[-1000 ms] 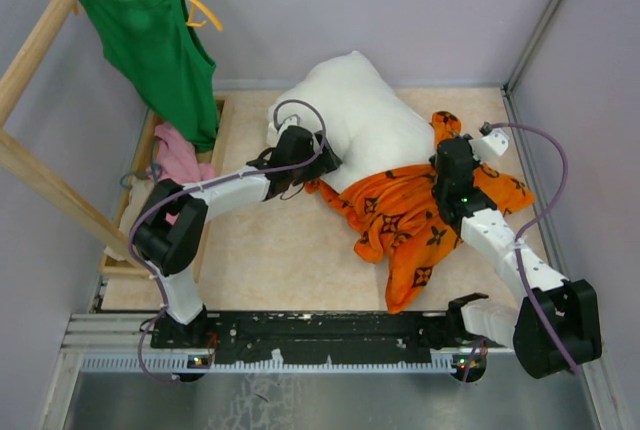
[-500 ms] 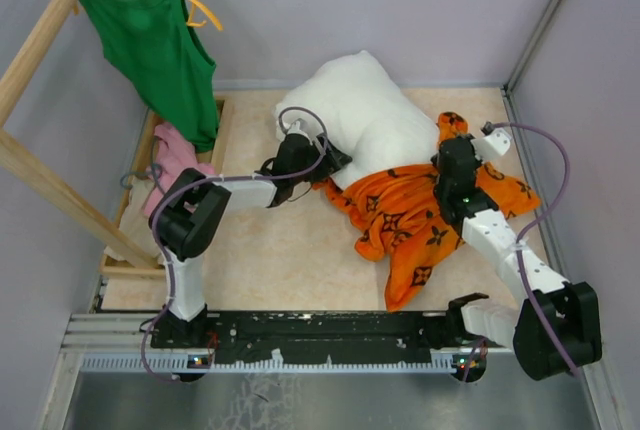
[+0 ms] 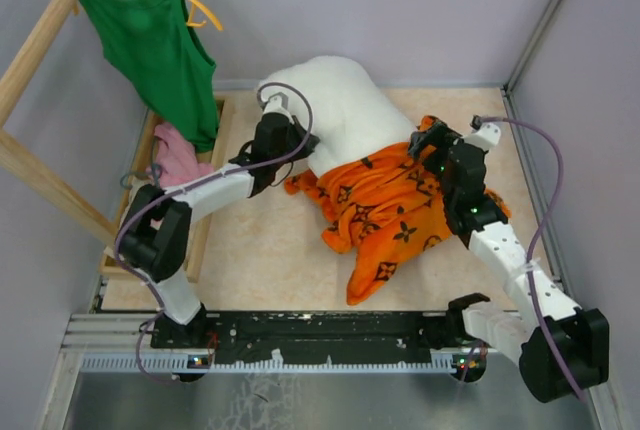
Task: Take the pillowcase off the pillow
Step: Remove the pillow from the pillowcase.
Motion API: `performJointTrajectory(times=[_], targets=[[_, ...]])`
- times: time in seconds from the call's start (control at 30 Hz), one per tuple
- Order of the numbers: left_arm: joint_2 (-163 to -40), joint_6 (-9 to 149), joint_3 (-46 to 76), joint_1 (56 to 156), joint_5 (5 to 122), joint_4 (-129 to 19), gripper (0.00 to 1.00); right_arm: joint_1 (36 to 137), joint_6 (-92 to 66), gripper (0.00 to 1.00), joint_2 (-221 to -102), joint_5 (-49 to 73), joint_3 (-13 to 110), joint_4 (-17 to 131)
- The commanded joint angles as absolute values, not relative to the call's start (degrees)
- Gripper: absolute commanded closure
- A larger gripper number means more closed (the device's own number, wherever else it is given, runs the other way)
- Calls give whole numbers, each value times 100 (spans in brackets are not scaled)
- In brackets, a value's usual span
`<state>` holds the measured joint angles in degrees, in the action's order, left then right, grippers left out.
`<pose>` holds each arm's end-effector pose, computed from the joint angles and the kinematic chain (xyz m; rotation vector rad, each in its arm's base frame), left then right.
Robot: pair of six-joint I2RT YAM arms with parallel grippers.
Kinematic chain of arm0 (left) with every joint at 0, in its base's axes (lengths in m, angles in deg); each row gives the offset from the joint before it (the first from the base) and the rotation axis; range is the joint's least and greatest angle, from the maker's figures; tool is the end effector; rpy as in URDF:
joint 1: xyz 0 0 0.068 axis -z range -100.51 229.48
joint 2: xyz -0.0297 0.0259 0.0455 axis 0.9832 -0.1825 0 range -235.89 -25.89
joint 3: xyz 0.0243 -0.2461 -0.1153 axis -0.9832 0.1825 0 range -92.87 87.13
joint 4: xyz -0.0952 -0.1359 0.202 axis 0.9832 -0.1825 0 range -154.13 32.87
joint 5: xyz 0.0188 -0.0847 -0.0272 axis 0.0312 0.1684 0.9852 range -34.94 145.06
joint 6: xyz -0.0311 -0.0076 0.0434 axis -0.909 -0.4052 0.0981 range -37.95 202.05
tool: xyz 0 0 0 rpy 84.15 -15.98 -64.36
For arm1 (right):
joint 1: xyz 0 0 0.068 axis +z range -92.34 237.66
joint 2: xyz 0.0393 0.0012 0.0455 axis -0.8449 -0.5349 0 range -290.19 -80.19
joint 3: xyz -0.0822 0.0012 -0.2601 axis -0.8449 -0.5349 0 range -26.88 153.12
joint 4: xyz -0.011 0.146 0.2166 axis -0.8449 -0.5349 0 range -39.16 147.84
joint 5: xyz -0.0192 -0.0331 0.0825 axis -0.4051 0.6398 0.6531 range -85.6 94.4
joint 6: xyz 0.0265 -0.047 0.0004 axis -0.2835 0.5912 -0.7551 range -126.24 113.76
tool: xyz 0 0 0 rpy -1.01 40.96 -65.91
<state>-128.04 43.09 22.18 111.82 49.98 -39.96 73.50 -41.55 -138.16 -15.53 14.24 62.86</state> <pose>0.3479 -0.2165 0.2337 -0.1767 1.9843 -0.7403 0.2314 0.0529 0.3015 0.5449 1.6915 0.3381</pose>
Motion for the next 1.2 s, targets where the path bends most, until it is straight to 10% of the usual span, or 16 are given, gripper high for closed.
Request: performJointTrajectory(times=[0.0,0.6,0.83,1.17], targets=[[-11854,5411,1801,10994,3650,-4690,100,7650,-3643,1,-13498,-765,1753,6290],[-10662,6029,2039,9972,3089,-5343,100,12744,-1946,1,-13197,-3735,537,6671],[-10639,6025,2037,9722,3283,-5406,100,12360,-4070,1,-12258,-3110,-222,6532],[-10688,5864,2117,9568,3600,-5379,100,7838,-7800,1,-11987,1924,-1836,7781]])
